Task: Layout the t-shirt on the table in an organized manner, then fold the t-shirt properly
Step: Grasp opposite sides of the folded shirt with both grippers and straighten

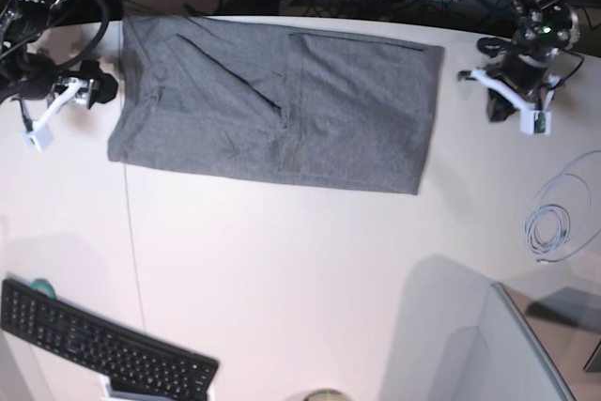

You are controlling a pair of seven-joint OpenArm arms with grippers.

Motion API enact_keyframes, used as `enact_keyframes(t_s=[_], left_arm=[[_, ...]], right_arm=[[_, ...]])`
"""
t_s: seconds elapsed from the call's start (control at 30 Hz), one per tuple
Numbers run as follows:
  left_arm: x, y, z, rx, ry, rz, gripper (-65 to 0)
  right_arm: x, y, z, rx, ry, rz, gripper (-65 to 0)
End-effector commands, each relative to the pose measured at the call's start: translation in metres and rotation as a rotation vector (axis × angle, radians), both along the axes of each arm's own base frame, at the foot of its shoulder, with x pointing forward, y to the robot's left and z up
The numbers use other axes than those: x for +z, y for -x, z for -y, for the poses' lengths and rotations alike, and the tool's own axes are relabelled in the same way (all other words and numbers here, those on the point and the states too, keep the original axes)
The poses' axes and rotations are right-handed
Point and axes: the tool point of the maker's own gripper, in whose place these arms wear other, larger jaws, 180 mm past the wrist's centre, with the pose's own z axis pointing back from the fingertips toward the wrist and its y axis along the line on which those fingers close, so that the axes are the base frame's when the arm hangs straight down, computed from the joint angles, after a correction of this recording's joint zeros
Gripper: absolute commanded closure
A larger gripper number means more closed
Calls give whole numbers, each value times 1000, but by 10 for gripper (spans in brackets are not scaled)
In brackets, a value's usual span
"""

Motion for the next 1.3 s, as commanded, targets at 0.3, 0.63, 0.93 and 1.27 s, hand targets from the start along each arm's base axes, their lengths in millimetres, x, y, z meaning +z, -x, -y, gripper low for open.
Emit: enact_keyframes(t_s=[0.3,0.63,0.93,1.27], left_arm=[[-18,21,-50,112,72,68,0],[-34,-6,-20,62,143,62,0],[-47,-16,35,-44,209,39,0],[-53,-20,64,-109,236,24,0]], right_arm=[[-23,0,-30,-20,-160,-46,-495],[-19,-9,-81,86,-271,-11,-494],[-19,-10,-91,106,-282,-10,-489],[-25,-13,-105,95,-334,-27,-488]])
